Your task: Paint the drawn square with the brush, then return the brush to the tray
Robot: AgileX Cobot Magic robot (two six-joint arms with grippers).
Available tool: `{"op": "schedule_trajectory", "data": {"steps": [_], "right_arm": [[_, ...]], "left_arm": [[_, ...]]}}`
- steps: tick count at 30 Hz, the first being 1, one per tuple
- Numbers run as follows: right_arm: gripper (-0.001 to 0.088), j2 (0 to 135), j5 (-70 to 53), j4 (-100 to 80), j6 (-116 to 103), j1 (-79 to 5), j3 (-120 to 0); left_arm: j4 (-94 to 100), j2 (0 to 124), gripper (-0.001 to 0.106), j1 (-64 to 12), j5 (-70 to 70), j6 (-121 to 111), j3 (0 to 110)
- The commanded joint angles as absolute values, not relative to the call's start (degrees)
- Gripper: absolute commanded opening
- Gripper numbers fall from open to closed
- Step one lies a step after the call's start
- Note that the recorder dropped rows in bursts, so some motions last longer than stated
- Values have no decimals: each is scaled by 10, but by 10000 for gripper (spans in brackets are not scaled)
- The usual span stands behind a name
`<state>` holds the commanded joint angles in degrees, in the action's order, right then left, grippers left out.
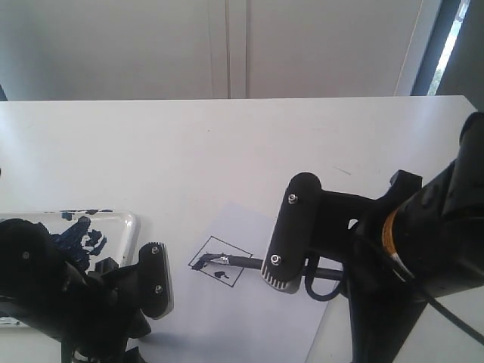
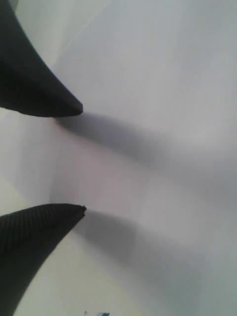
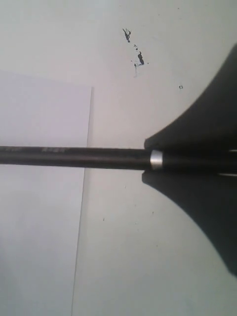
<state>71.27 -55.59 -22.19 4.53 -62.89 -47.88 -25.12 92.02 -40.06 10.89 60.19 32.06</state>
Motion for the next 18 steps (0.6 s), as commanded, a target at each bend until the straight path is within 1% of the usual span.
{"op": "schedule_trajectory", "data": {"steps": [18], "right_arm": [[0,744,-535,-298,-8,-629,-480]], "left_arm": [[-251,920,563,-401,109,602,321]]}}
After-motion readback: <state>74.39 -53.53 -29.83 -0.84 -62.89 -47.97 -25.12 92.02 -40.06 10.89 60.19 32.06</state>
